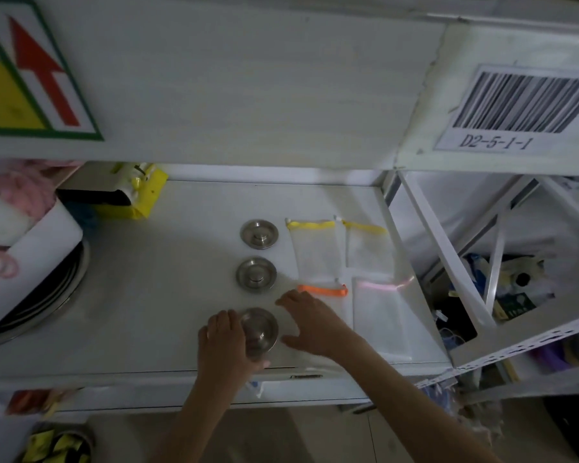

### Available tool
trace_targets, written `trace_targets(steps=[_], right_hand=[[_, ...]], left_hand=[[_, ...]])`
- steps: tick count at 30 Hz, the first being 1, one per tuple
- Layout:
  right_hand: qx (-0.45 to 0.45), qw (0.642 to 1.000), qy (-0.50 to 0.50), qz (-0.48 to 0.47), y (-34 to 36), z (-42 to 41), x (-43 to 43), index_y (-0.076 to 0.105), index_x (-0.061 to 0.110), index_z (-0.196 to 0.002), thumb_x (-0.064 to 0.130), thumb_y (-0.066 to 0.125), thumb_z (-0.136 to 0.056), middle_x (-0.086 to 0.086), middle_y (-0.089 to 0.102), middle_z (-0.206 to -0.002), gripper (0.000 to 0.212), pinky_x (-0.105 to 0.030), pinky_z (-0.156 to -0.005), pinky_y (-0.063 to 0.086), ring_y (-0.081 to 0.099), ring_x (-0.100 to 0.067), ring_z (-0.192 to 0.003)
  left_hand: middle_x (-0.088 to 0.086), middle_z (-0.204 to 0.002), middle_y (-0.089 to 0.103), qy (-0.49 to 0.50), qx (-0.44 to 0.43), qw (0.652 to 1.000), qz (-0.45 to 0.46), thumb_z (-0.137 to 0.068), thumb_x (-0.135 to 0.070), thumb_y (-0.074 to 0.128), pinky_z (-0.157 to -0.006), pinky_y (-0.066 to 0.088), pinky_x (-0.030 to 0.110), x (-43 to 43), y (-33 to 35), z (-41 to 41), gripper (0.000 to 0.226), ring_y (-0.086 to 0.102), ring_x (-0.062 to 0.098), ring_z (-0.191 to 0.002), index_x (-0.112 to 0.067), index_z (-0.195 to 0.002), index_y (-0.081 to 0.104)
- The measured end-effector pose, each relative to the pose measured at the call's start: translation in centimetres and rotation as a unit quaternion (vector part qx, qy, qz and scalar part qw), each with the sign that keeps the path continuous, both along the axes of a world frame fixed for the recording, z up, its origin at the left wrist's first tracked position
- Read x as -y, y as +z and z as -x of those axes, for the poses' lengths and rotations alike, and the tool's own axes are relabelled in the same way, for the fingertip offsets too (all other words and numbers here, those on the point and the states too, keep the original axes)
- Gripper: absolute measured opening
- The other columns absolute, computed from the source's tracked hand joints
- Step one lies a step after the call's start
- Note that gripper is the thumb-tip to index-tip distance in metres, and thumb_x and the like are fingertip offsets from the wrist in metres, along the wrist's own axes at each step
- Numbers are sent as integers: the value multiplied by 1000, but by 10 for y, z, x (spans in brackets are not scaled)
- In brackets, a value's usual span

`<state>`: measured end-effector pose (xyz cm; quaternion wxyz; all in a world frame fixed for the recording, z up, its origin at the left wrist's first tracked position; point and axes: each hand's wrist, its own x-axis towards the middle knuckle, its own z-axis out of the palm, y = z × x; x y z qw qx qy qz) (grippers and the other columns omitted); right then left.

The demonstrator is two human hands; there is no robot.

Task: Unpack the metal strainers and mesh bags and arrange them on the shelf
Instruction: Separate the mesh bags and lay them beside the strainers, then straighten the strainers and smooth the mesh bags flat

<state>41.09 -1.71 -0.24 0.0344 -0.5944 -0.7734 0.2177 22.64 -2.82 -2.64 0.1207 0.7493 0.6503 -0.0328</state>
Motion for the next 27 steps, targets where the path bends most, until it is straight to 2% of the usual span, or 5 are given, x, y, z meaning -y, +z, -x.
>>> trace_targets(steps=[5,15,21,24,27], right_hand=[[-36,999,12,25,-17,25,7,38,12,-142,31,81,-70,-7,46,-143,86,-38,-107,40,45,-25,-128],[-75,996,-39,-20,-34,39,9,46,17,-135,36,76,-73,-4,52,-134,72,-36,-100,46,49,-24,-120],[-167,979,-109,32,-18,34,-16,52,21,-128,34,77,-74,-4,55,-129,61,-35,-103,44,53,-21,-117],[-183,964,-192,-26,-13,39,-44,44,12,-134,29,79,-73,-8,48,-135,72,-29,-101,37,46,-26,-124],[-175,958,-224,-29,-22,47,-69,34,11,-142,35,85,-64,-9,40,-145,96,-35,-105,36,39,-30,-131]], left_hand=[[6,-132,44,0,81,996,31,-53,-63,80,-101,37,33,-10,-4,8,98,45,23,-122,-18,-133,46],[7,-123,47,-20,154,986,58,-60,-56,78,-96,43,33,-29,-8,21,78,50,25,-113,-24,-127,54],[5,-130,42,-38,164,984,62,-44,-59,82,-99,42,36,-31,-15,28,104,46,26,-119,-20,-134,47],[4,-134,38,-5,222,973,70,-29,-75,63,-101,40,37,-25,-20,32,125,43,25,-121,-16,-137,43],[2,-133,39,18,260,964,57,-27,-74,60,-99,37,34,-23,-26,33,121,43,24,-120,-18,-134,48]])
